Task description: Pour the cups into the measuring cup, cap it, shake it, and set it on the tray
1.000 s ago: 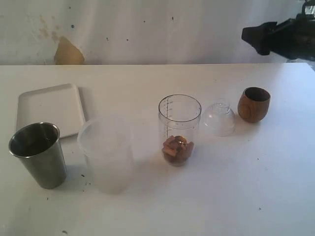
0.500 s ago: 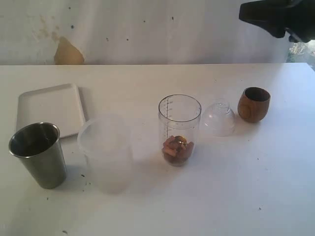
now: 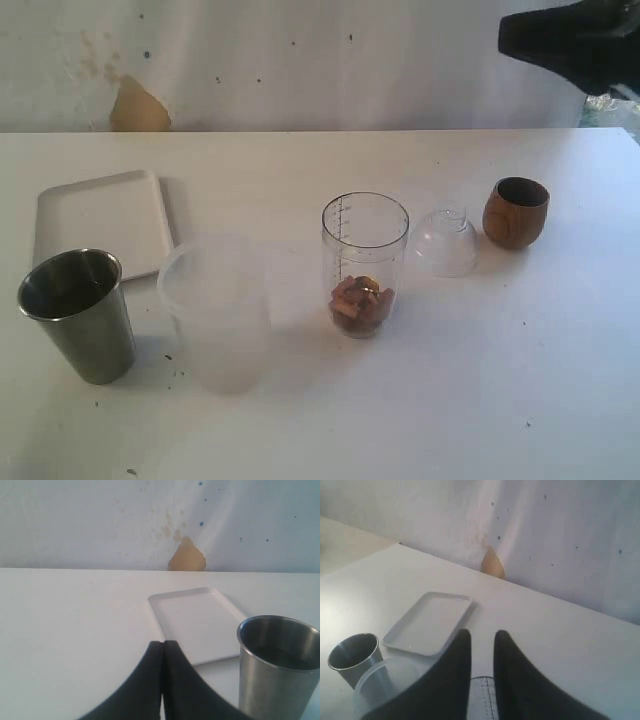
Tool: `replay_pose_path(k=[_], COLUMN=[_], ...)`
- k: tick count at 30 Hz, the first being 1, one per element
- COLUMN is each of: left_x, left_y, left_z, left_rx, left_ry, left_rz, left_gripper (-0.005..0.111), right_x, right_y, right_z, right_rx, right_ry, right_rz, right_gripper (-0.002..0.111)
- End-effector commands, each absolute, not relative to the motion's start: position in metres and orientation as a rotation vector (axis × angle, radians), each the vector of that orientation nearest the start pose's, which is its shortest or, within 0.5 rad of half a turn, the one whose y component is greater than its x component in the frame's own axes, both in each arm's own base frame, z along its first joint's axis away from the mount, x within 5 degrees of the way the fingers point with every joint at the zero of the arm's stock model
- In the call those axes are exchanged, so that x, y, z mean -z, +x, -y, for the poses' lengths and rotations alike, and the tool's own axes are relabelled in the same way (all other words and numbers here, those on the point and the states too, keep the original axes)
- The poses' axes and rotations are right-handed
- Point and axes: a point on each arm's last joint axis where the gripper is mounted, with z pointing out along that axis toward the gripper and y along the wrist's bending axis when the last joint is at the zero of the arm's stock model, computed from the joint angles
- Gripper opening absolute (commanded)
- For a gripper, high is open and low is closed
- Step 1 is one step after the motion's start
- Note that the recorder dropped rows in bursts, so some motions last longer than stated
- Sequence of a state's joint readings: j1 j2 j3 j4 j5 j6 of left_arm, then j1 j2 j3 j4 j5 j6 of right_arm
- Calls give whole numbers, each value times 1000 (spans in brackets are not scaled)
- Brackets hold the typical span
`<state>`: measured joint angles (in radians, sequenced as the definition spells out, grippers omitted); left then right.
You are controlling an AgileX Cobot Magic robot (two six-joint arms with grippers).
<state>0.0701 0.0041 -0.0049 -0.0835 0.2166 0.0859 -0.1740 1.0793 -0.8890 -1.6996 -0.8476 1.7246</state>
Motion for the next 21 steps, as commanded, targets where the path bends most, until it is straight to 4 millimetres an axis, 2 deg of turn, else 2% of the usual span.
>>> replay_pose_path(k=[1,4,10,17,21], left_x=[-194,-194,-194,-194,-194], left_y=[56,56,56,56,56], left_z=[-2,-2,-2,-2,-2], left_rx=[-36,-36,-36,-36,-36], left_ry=[-43,-43,-43,-43,-43], left_rz=[-1692,-1692,-1692,-1692,-1692], left_gripper=[0,0,0,0,0], right_x=[-375,-370,-362,-364,-365], right_y=[183,159,112,68,52], right_z=[-37,-40,-45,-60,-66], right_rx=[-587,-577,-597,-619,-632], right_ry=[-464,-466,-345,-501,-570], right_rz=[-1661,-1637,-1585,-1482,-1441], right_gripper=[9,9,9,9,9])
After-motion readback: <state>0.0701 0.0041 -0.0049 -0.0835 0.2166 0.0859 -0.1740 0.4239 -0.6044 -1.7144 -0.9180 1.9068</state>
